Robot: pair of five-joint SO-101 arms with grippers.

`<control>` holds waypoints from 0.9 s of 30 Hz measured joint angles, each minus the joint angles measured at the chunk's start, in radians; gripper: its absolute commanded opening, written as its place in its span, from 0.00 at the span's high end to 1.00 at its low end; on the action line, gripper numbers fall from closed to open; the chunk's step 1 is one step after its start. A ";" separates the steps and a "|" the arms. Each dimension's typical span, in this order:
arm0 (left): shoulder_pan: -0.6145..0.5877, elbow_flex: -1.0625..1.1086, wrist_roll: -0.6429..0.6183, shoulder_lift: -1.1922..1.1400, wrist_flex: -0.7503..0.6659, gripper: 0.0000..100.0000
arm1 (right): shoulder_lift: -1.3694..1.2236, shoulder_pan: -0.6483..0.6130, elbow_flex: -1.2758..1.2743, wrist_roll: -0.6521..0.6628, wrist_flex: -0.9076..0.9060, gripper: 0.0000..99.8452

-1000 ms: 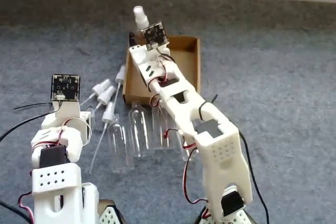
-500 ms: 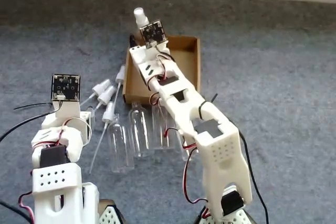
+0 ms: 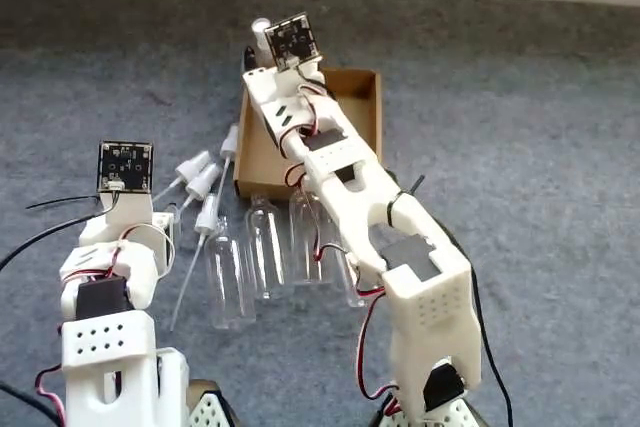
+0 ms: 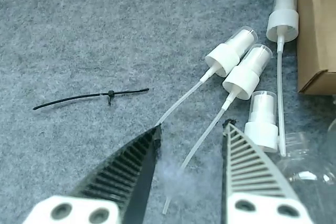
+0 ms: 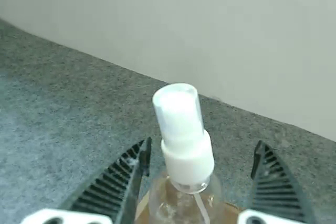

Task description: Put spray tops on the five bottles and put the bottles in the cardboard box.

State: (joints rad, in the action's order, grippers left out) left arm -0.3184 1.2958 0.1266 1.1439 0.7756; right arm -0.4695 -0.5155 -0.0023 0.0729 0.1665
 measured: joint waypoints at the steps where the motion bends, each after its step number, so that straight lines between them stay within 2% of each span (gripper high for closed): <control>1: 0.000 0.000 0.000 0.000 0.000 0.82 | 0.017 0.000 0.003 0.000 -0.018 0.74; 10: 0.000 0.000 0.000 0.000 0.000 0.82 | 0.107 0.000 0.152 0.000 -0.298 0.74; 18: 0.000 0.000 0.002 0.000 0.000 0.82 | 0.269 -0.028 0.233 0.000 -0.761 0.74; 27: 0.000 0.000 0.002 0.000 0.000 0.82 | 0.532 -0.115 0.195 0.000 -1.157 0.74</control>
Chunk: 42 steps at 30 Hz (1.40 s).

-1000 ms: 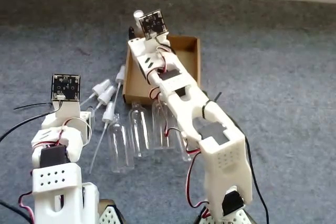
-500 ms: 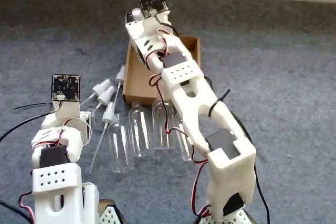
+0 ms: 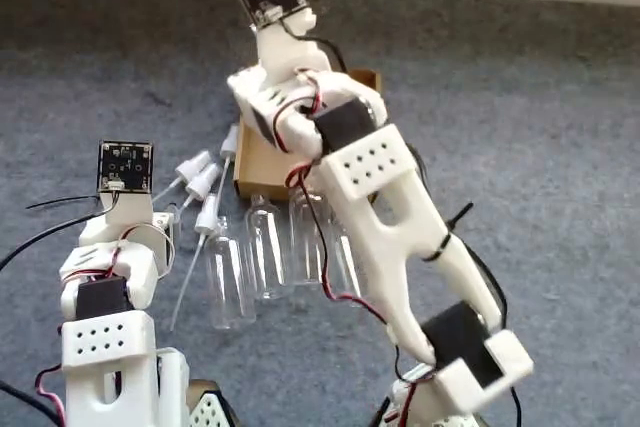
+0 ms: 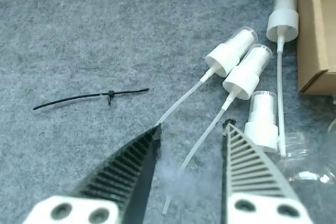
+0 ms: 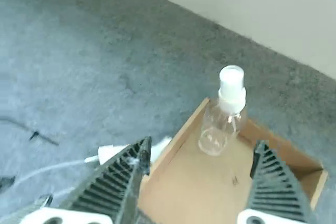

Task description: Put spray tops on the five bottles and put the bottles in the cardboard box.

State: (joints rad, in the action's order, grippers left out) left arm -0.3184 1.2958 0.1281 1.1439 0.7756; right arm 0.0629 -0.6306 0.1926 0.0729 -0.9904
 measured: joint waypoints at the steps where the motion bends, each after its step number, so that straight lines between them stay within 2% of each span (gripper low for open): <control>1: 0.000 0.000 0.000 0.000 0.000 0.82 | 0.031 -0.008 -0.028 0.000 -0.048 0.74; 10: 0.000 0.041 0.000 0.000 -0.046 0.82 | 0.296 -0.011 -0.299 0.000 -0.365 0.74; 14: 0.000 0.041 0.000 0.000 -0.048 0.82 | 0.393 0.012 -0.440 0.002 -0.385 0.74; 18: 0.006 0.041 0.000 0.000 -0.048 0.82 | 0.419 0.092 -0.580 0.002 -0.385 0.73; 23: 0.026 0.041 0.000 0.000 -0.048 0.82 | 0.422 0.158 -0.752 0.002 -0.299 0.62; 30: 0.031 0.041 0.000 0.000 -0.048 0.82 | 0.422 0.160 -0.879 0.002 -0.236 0.62; 35: 0.031 0.041 0.000 0.000 -0.048 0.82 | 0.405 0.161 -1.017 0.002 -0.123 0.62; 37: 0.031 0.041 0.000 0.000 -0.048 0.82 | 0.376 0.160 -1.059 0.000 -0.075 0.64; 42: 0.031 0.041 0.000 0.000 -0.048 0.82 | 0.293 0.161 -1.079 0.002 -0.035 0.80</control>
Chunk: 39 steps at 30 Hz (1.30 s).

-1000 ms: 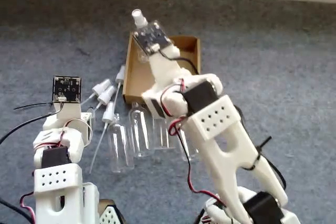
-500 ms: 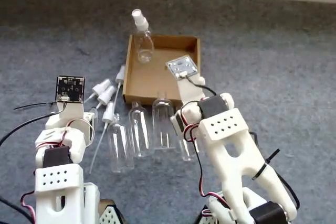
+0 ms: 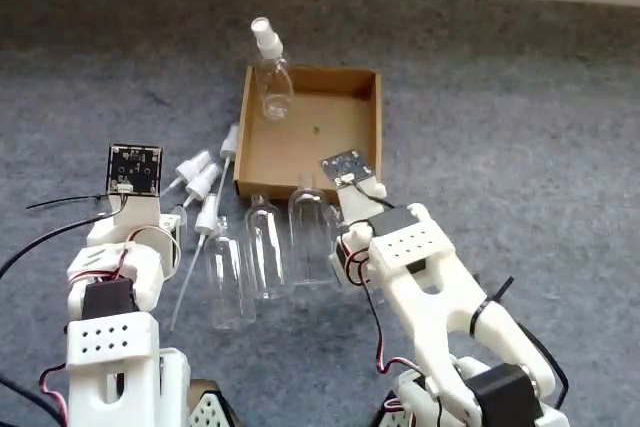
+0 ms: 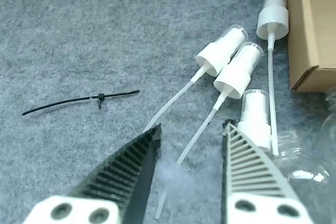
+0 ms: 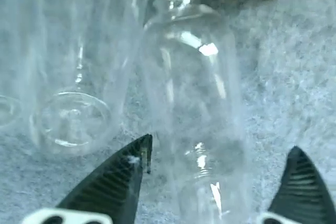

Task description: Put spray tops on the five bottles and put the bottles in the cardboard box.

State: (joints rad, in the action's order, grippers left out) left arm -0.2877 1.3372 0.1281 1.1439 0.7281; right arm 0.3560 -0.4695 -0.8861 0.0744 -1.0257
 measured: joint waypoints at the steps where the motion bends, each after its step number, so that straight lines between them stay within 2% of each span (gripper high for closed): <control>1: 0.000 0.000 0.000 0.000 0.000 0.82 | -0.002 0.000 0.000 0.000 0.002 0.82; 9: 0.000 0.000 0.000 0.000 0.000 0.82 | 0.089 0.041 -0.032 0.000 -0.029 0.98; 13: 0.000 0.000 0.000 0.000 0.000 0.82 | 0.222 0.158 -0.046 0.017 -0.130 0.99; 18: 0.000 0.000 0.000 0.000 0.000 0.82 | 0.411 0.321 -0.048 0.161 -0.318 0.99; 22: 0.000 0.000 0.000 0.000 0.000 0.82 | 0.451 0.480 -0.021 0.249 -0.338 0.99; 26: 0.000 0.000 0.000 0.000 0.000 0.82 | 0.339 0.617 0.006 0.270 -0.235 0.99; 32: 0.000 0.000 0.000 0.000 0.000 0.82 | 0.026 0.663 0.069 0.315 -0.064 0.98; 39: 0.000 0.000 0.000 0.000 0.000 0.82 | -0.161 0.689 0.181 0.347 -0.078 0.78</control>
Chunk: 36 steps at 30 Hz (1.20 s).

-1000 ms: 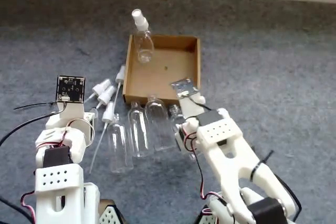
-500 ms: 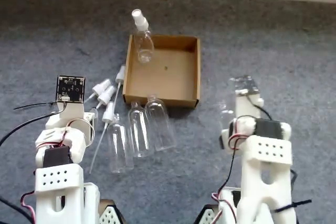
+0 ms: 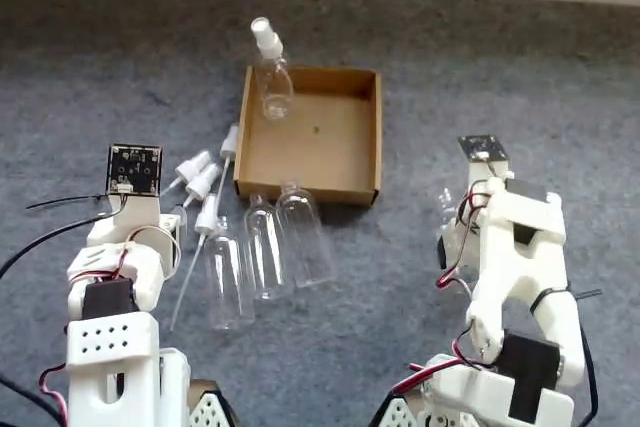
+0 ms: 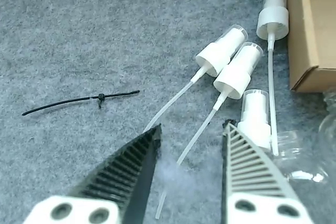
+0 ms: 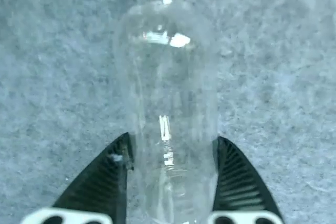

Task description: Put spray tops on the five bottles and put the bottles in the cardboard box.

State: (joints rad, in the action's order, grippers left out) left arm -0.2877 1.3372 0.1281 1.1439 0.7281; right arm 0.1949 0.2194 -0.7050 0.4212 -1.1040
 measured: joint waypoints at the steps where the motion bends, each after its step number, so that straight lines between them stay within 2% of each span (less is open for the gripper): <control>1: 0.000 0.000 0.000 0.000 0.000 0.82 | 0.000 0.009 0.008 0.000 -0.003 0.76; 12: 0.000 0.011 0.000 0.000 0.000 0.82 | 0.051 0.032 0.021 0.008 -0.049 0.66; 16: 0.011 0.011 0.000 0.000 0.000 0.82 | 0.041 0.031 0.140 0.008 -0.061 0.66; 27: 0.031 0.011 0.000 0.000 0.000 0.82 | -0.437 -0.031 0.666 0.014 -0.275 0.66; 31: 0.031 0.011 0.000 0.000 0.000 0.82 | -0.574 -0.034 0.750 0.054 -0.293 0.67; 36: 0.031 0.011 0.000 0.000 0.000 0.82 | -0.632 -0.038 0.778 0.069 -0.296 0.76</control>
State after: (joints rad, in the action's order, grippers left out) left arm -0.2570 1.3479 0.1281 1.1439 0.7281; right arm -0.4373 0.1811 0.0729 0.4902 -1.4001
